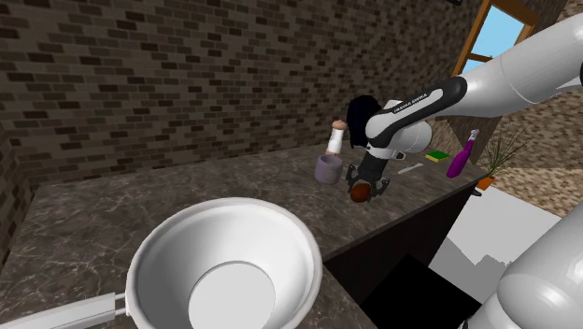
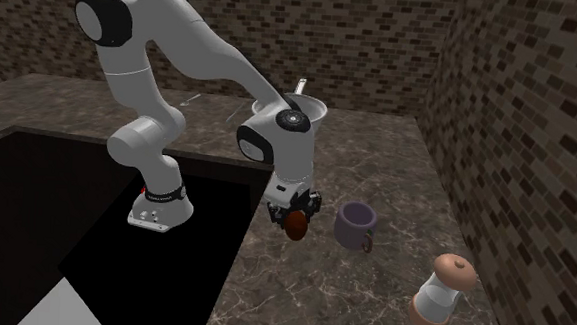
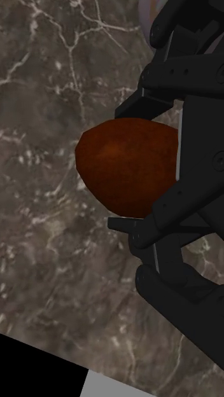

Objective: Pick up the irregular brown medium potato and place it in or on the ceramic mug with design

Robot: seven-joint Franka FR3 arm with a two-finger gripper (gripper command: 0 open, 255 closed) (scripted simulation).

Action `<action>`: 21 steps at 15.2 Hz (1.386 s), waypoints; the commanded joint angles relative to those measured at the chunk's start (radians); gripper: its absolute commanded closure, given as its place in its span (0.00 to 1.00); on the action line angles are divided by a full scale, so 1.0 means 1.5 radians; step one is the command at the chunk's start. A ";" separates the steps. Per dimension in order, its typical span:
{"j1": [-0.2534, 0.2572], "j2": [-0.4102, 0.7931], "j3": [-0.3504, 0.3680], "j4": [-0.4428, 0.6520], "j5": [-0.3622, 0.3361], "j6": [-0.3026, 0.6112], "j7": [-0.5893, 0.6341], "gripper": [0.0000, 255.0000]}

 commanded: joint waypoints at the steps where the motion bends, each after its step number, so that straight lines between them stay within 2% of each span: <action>1: 0.000 0.000 0.000 0.000 0.000 0.000 0.000 1.00; 5: 0.000 0.000 0.000 0.000 0.000 0.000 0.000 1.00; 21: -0.005 -0.084 0.002 0.066 -0.032 -0.147 0.036 1.00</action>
